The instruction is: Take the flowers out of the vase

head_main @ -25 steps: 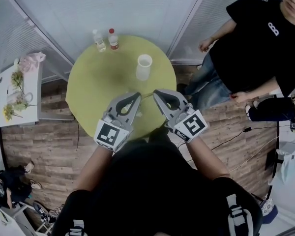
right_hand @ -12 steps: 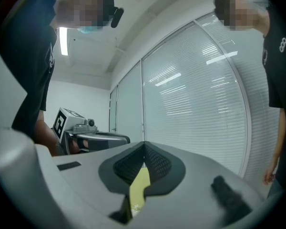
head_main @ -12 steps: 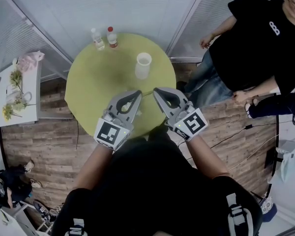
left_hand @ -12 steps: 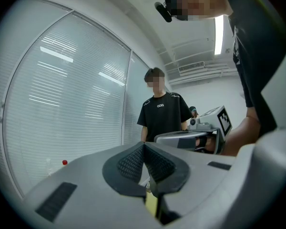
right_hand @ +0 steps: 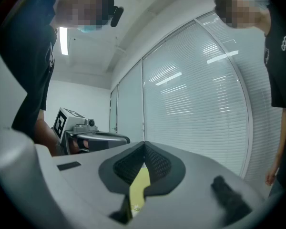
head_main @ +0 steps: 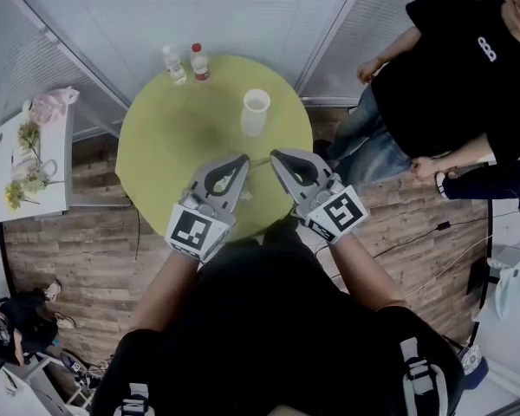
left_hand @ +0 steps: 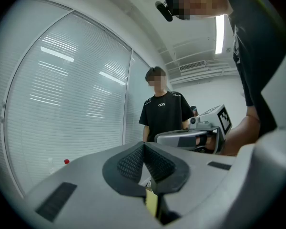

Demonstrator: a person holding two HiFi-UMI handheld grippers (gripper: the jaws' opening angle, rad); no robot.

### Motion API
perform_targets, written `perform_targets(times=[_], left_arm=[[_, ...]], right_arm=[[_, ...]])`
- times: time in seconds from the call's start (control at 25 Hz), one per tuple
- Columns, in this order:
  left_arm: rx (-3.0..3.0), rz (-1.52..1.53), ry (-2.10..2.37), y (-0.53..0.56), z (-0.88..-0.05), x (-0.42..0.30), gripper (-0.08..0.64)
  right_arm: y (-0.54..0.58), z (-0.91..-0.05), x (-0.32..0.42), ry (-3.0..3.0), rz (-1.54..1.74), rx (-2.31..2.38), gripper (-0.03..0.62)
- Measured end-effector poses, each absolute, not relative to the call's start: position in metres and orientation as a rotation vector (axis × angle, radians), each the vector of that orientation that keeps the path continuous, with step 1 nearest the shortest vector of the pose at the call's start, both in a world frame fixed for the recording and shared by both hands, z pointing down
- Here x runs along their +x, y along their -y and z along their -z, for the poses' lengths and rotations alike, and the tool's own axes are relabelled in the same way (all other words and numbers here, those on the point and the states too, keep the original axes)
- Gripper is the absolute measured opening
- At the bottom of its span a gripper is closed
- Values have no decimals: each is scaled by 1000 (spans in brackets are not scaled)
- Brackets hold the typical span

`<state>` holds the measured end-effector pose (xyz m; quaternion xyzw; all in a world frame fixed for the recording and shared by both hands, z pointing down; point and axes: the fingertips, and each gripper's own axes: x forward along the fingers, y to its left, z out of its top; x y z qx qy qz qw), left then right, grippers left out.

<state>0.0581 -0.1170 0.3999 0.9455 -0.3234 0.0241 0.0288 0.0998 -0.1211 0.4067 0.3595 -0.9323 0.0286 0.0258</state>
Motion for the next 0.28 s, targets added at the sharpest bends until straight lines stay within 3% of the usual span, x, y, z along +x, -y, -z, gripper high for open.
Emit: perform_targets(times=[0.28], left_arm=[[2905,-94,1009,115,-400,54,12]], right_arm=[[115,-408,102,2876,-126,1119,18]])
